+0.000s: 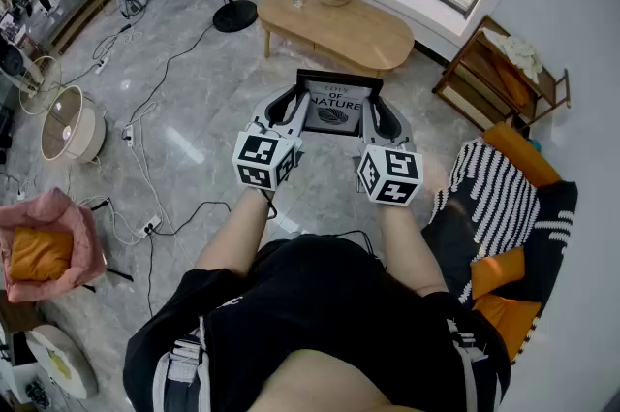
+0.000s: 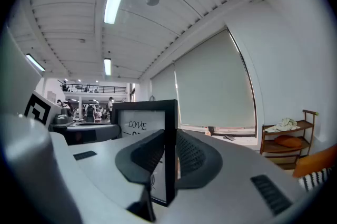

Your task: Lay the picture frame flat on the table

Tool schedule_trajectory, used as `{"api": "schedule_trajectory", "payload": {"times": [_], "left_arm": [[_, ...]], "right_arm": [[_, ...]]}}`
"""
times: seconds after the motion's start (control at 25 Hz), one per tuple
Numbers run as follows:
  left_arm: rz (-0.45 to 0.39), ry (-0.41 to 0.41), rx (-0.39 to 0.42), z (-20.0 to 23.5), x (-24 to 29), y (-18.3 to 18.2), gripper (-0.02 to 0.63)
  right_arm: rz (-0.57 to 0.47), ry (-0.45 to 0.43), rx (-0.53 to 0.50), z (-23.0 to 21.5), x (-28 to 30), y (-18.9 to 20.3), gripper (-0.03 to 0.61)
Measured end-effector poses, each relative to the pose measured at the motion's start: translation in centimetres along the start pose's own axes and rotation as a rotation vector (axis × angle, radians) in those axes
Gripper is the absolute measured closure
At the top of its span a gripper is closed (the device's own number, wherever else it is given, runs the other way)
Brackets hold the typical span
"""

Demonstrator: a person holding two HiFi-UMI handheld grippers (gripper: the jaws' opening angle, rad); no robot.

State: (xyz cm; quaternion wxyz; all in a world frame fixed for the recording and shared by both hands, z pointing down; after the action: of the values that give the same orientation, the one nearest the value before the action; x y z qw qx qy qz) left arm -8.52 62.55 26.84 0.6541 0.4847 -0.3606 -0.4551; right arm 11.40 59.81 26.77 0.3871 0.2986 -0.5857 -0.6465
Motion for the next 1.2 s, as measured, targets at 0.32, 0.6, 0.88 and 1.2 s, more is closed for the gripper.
{"api": "schedule_trajectory", "payload": {"times": [0.32, 0.6, 0.88, 1.2], "left_arm": [[-0.003, 0.006, -0.003, 1.5, -0.2, -0.7, 0.520], [-0.002, 0.014, -0.003, 3.5, -0.7, -0.8, 0.520], [-0.003, 0.050, -0.005, 6.7, -1.7, -1.4, 0.520], [0.010, 0.084, -0.010, 10.2, -2.8, -1.7, 0.518]], "right_arm": [[-0.018, -0.010, 0.036, 1.0, 0.9, -0.2, 0.492], [-0.013, 0.003, 0.026, 2.8, 2.0, -0.3, 0.491], [-0.013, 0.019, 0.041, 5.7, 3.4, -0.3, 0.491], [-0.008, 0.054, 0.047, 9.0, 4.8, -0.4, 0.491]]}}
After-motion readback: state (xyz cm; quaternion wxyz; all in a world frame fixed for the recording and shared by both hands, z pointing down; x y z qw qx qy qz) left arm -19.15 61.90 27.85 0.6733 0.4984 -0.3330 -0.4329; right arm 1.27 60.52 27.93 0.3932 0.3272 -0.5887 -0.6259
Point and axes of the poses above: the fingertips, and each gripper's own axes: x forward along the fingers, z to its left, y out of its underside, the point moved 8 cm from there along -x, backward along the fingers, and after that the axes turned 14 degrees about -x, right-handed, at the moved point
